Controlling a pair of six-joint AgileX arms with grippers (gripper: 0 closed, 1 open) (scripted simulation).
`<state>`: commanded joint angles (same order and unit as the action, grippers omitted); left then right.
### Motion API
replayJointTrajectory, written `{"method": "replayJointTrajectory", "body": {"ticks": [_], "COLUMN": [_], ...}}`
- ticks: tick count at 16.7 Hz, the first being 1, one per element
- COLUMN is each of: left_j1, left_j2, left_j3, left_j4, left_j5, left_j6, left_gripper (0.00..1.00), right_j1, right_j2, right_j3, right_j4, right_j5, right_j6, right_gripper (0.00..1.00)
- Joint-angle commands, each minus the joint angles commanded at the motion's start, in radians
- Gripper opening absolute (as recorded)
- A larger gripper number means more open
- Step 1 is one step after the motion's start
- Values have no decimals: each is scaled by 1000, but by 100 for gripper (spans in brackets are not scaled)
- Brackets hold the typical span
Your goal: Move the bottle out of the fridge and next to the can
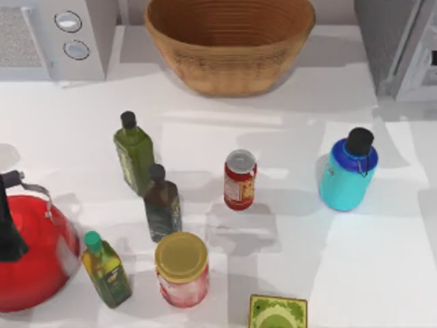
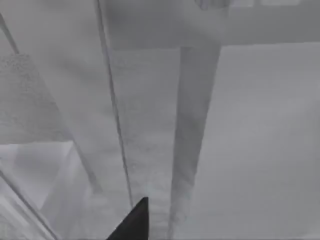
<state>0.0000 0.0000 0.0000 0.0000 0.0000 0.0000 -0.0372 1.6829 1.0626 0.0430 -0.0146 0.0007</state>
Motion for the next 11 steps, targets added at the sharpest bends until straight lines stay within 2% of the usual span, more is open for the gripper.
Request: {"method": "replayJointTrajectory", "body": {"ticks": [7,11], "left_j1": [0,0], "left_j2": [0,0], "left_j3": [0,0], "left_j4": [0,0], "left_j5": [0,0], "left_j6": [0,0], "left_gripper": [100,100], "right_j1": [1,2], "right_j2": [247,301], "right_j3": [314,379], "right_j4": [-65,-81], "right_j5": [5,7], "right_j6": [0,-1], "right_gripper": [100,100]}}
